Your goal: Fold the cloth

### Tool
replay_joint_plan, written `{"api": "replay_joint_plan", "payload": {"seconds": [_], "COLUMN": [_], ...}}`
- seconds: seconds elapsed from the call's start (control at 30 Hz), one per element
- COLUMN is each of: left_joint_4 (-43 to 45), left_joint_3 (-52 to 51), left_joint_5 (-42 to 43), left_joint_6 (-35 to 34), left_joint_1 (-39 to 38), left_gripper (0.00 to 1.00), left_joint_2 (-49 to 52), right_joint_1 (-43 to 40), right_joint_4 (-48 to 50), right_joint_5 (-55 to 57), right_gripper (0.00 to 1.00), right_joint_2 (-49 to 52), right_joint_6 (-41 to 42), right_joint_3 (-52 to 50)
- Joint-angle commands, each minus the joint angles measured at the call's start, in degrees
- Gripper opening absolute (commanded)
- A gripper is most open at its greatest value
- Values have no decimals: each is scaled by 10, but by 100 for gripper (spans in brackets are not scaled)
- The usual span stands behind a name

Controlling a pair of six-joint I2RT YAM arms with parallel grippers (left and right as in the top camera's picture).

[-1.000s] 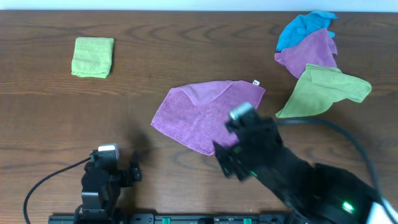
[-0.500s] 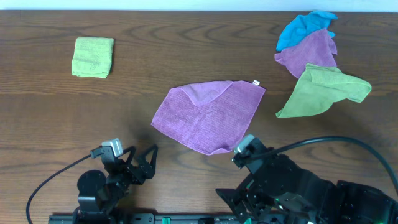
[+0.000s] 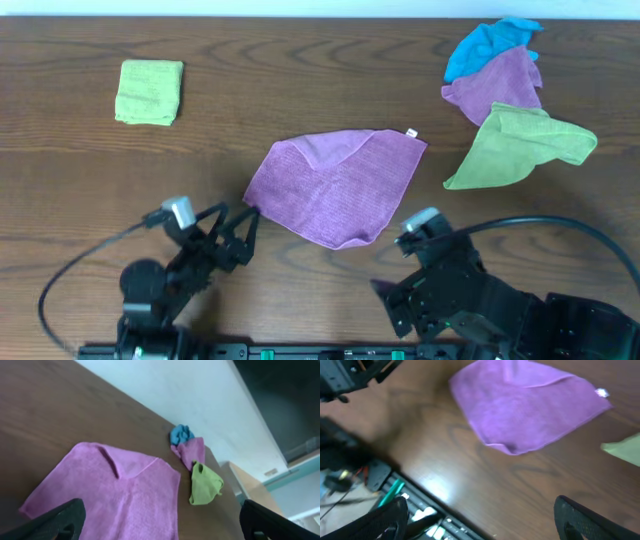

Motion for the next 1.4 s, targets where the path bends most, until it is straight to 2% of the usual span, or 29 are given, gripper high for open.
{"api": "replay_joint_plan", "payload": {"seconds": [0.0,0.1,0.17,0.27,0.5,0.6,0.87,0.97,1.07,1.37], "left_joint_4": [59,100,96,95,79,78,70,72,72,73], "left_joint_3": [6,40,86,158,291,325,340,348,364,413], "left_joint_5": [19,19,14,3,-17,-18,-47,-53,-66,-64], "left_joint_6": [24,58,98,132,132,99,78,78,78,78], "left_joint_1": [-23,-54,-86,-130,-187,-195,-195,-195,-195,-195], "left_gripper": [100,100,100,98,97,98,100,99,99,96], "left_joint_2": [104,215,298,408,598,665,755,769,784,837], "right_joint_1": [0,-8,-12,-12,-12,-12,-12,-25,-60,-204], "right_joint_4": [-28,-71,-95,-110,-144,-146,-132,-83,-19,76], "right_joint_5": [103,156,171,175,185,188,235,233,195,76], "right_gripper": [91,91,90,91,94,95,99,99,98,99], "right_joint_2": [-5,-5,-5,-3,-3,-3,-3,-3,-3,-2], "right_joint_6": [74,144,170,174,205,204,201,156,97,-5], "right_joint_3": [3,3,3,2,2,2,2,-5,-25,-77]}}
